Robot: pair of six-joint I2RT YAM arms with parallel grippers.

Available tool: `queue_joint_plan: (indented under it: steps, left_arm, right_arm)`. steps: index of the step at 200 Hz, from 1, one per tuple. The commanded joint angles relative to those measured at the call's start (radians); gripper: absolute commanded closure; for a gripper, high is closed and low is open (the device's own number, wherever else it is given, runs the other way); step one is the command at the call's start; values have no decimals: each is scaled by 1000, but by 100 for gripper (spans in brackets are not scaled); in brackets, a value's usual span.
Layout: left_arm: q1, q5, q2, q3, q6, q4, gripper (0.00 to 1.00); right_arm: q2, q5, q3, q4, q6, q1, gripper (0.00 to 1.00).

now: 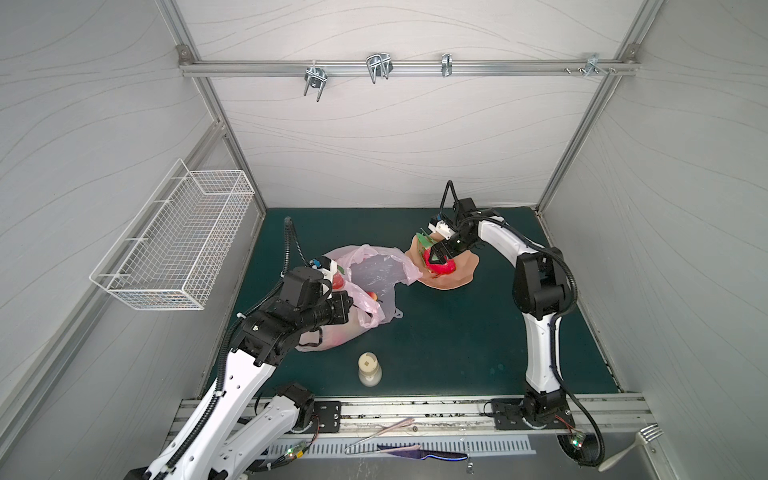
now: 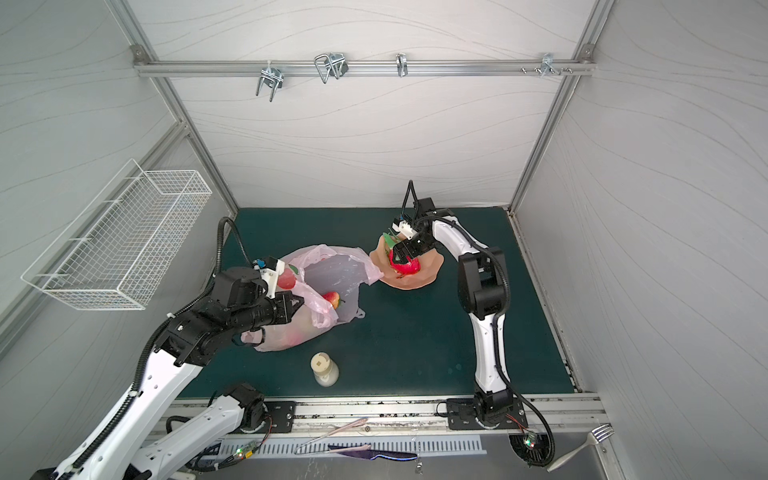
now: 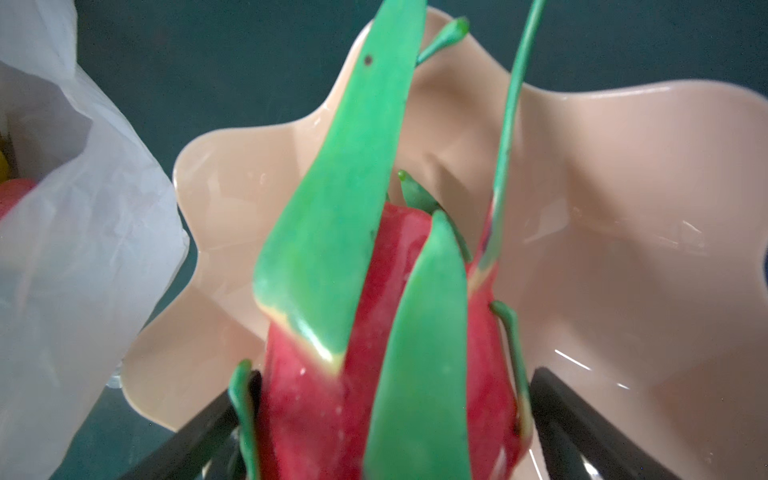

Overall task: Place the fruits into the plastic bag
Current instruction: 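Close the right gripper on the dragon fruit's body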

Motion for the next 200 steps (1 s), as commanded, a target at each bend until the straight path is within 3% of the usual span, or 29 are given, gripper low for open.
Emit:
queue_joint_plan:
  steps: [1, 89, 112, 138, 160, 186, 200]
  left_arm:
    - [1, 5, -12, 2, -9, 21, 100]
    - [1, 11, -17, -2, -15, 25, 100]
    - [1, 7, -24, -3, -17, 24, 100]
    - [1, 3, -27, -4, -17, 24, 100]
    - [1, 3, -22, -3, -17, 29, 100]
    - [1, 1, -19, 1, -15, 33, 100]
    - [1, 1, -15, 1, -14, 38, 100]
  right_arm:
    - [68, 51, -45, -42, 4, 28, 1]
    - [46, 166, -147, 23, 13, 49, 1]
    - [26, 171, -164, 41, 17, 50, 8]
    - [-12, 179, -175, 64, 25, 53, 25]
    - [-51, 182, -187, 88, 26, 57, 33]
    - [-97, 191, -194, 110, 45, 58, 66]
    - [-116, 192, -194, 120, 58, 57, 77]
